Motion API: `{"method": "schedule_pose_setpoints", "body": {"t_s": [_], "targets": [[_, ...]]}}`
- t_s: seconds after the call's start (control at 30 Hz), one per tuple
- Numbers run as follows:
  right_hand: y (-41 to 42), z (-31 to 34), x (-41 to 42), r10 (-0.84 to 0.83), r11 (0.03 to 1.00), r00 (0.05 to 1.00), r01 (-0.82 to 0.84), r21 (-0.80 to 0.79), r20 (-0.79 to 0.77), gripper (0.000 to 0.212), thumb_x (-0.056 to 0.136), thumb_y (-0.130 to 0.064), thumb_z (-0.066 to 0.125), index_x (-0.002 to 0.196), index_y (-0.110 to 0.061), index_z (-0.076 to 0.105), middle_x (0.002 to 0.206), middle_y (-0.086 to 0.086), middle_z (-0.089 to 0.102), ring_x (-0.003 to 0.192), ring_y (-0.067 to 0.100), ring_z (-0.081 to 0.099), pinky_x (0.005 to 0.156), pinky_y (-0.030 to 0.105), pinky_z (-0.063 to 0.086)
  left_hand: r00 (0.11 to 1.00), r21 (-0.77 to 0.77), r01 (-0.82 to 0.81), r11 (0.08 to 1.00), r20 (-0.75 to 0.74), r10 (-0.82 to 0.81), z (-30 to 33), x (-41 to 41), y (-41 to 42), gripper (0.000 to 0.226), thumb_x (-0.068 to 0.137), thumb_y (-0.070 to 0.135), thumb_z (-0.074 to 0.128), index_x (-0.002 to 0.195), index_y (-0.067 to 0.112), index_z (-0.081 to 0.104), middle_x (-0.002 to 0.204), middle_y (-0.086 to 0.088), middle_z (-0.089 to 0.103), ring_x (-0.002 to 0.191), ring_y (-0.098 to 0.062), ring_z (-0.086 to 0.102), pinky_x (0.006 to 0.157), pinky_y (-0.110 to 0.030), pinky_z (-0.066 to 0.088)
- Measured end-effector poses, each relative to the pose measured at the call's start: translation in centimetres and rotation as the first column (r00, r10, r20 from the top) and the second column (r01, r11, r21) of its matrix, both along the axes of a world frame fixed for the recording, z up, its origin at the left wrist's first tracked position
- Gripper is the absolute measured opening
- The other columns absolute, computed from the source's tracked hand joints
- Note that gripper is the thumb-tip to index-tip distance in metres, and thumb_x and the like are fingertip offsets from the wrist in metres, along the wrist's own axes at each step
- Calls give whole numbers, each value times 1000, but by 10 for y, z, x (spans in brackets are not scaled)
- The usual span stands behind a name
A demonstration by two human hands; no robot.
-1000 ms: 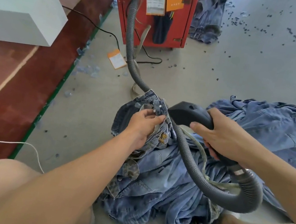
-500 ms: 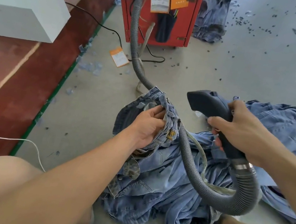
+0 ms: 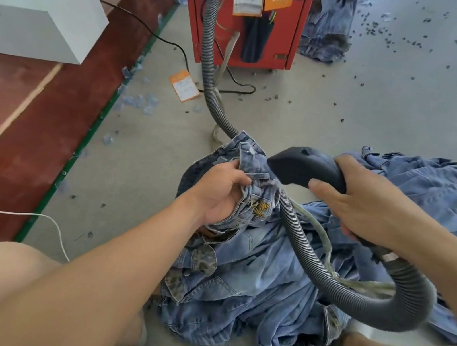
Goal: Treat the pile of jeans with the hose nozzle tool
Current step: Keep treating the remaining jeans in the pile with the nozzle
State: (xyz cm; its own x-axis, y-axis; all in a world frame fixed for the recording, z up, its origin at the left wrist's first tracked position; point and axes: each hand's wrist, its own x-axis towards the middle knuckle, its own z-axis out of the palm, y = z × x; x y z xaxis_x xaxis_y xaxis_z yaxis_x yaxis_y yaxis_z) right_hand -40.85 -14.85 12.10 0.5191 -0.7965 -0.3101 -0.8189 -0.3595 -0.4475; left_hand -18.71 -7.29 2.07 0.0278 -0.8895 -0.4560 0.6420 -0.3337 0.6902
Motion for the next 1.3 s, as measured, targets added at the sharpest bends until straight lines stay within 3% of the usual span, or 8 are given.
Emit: {"method": "schedule_pose_setpoints", "body": {"t_s": [0.23, 0.37, 0.43, 0.57, 0.8, 0.93, 1.0, 1.3], "targets": [[-3, -10, 21, -86, 994, 993, 91, -55, 86, 32, 100, -54, 51, 111, -24, 51, 77, 3, 65, 59, 21, 64, 53, 33, 48, 979, -43, 204, 978, -4, -204, 4, 7, 1, 45, 96, -11, 34, 126, 3, 65, 118, -22, 70, 105, -34, 71, 93, -47, 59], [-4, -9, 6, -59, 988, 993, 72, -137, 99, 35, 93, -62, 49, 105, -29, 48, 69, 0, 64, 53, 17, 62, 48, 31, 44, 858, 194, 141, 971, 466, -217, 0, 28, -5, 34, 109, 8, 38, 128, 22, 63, 130, -12, 70, 116, -32, 68, 102, -56, 54], [0, -9, 1, 42, 986, 996, -29, -161, 80, 37, 89, -68, 46, 104, -34, 44, 69, -3, 62, 53, 13, 60, 47, 32, 42, 791, 302, 69, 951, 564, -236, -4, 38, -3, 28, 112, 28, 41, 133, 34, 58, 135, -4, 67, 119, -29, 66, 100, -59, 52], [13, -13, 3, 253, 952, 967, -248, -181, 8, 42, 84, -76, 40, 109, -42, 43, 71, -9, 62, 54, 8, 59, 54, 37, 52, 837, 344, -28, 939, 521, -166, -3, 45, 3, 34, 112, 39, 38, 131, 19, 57, 113, -6, 73, 92, -23, 71, 68, -40, 61], [17, -18, 15, 348, 910, 922, -376, -177, -168, 38, 89, -73, 46, 105, -39, 44, 72, -7, 57, 62, 15, 58, 59, 44, 55, 917, 310, -13, 951, 382, -112, 9, 43, 12, 39, 110, 48, 38, 110, 18, 62, 67, 2, 70, 54, -12, 67, 46, -24, 51], [26, -20, 37, 380, 904, 923, -383, -191, -56, 33, 94, -66, 54, 104, -36, 46, 71, -9, 57, 61, 14, 58, 56, 39, 53, 903, 323, 43, 946, 393, -175, 10, 37, 15, 43, 108, 56, 36, 107, 24, 64, 92, -2, 69, 63, -10, 62, 52, -23, 38], [25, -20, 41, 381, 900, 925, -372, -227, -3, 33, 93, -66, 55, 108, -37, 49, 70, -12, 56, 58, 9, 57, 52, 33, 48, 904, 331, 48, 942, 387, -182, 11, 36, 16, 47, 108, 59, 33, 106, 26, 66, 84, 2, 72, 60, -8, 58, 49, -21, 36], [6, -15, 22, 346, 917, 938, -342, -205, -18, 33, 87, -69, 51, 105, -41, 51, 68, -14, 61, 53, 1, 58, 51, 25, 47, 953, 280, 48, 959, 274, -128, 8, 46, 17, 71, 105, 67, 15, 109, 21, 69, 78, -2, 76, 63, -13, 72, 52, -21, 54]]}}
